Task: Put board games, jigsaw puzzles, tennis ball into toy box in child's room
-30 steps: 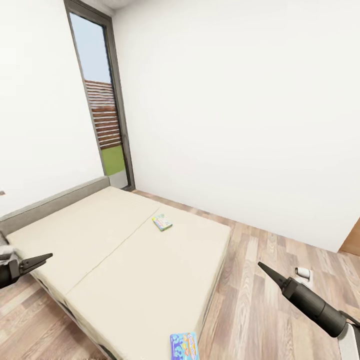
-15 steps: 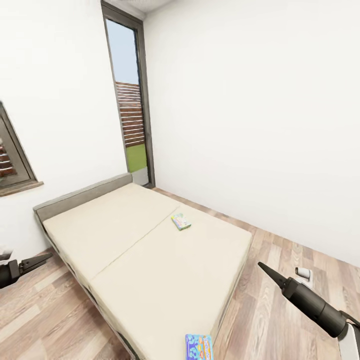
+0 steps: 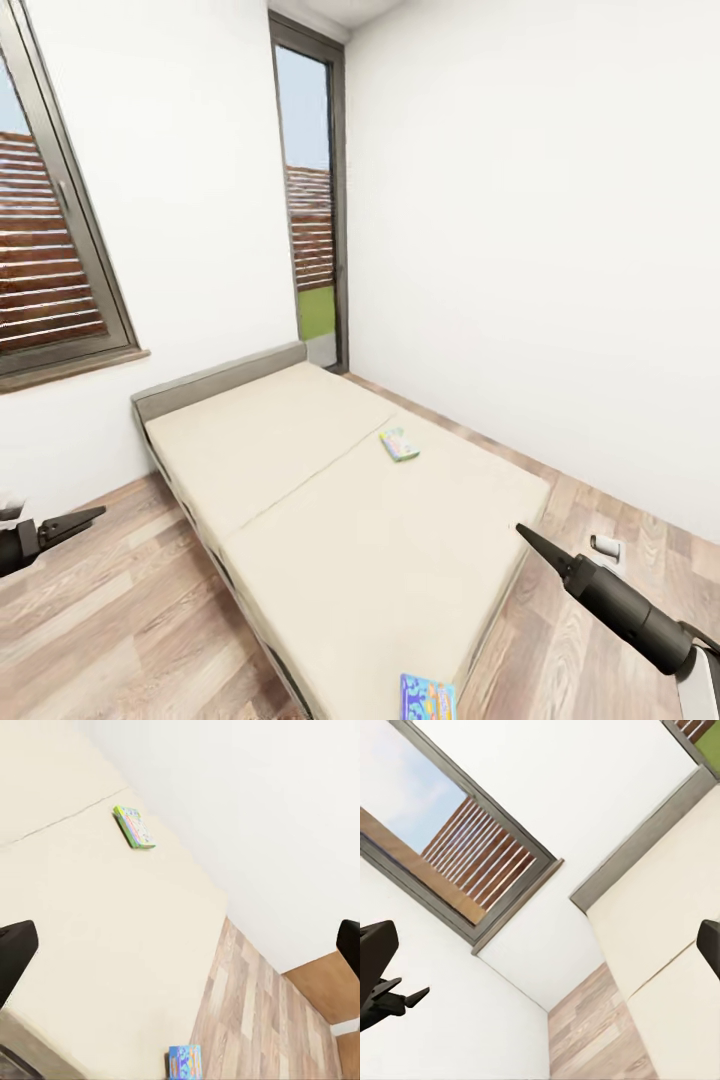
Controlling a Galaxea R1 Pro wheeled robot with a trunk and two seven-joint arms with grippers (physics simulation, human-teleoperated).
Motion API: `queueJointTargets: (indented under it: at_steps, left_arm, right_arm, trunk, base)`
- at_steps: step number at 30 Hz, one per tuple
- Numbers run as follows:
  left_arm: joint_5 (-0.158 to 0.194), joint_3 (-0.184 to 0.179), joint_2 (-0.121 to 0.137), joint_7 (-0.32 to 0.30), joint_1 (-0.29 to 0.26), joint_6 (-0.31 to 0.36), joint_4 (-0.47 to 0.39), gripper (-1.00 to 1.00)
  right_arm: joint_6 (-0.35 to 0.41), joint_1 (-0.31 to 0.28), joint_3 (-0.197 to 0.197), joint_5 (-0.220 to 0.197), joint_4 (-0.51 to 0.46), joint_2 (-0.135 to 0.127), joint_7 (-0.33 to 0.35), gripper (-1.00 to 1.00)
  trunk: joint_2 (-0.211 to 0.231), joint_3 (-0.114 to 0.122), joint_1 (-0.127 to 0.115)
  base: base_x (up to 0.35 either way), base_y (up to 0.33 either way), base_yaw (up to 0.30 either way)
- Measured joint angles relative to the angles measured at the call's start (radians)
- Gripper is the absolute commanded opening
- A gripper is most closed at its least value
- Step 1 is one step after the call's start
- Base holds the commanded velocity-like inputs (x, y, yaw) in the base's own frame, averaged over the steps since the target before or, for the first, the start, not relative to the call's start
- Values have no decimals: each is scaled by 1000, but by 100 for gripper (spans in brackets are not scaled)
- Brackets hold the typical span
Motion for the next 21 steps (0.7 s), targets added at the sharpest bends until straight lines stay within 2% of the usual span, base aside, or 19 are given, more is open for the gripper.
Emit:
queueJointTargets:
  at_steps: [7,21]
  left_arm:
    - [0,0,0,0,0,0,0,100]
    - [0,0,0,0,0,0,0,100]
  right_arm:
    - [0,0,-1,0,0,-1,0,100]
    - [0,0,-2,0,0,-3,0,100]
  trunk:
    - [0,0,0]
    - [0,0,0]
  base:
    - [0,-156,202]
    - [0,-31,25]
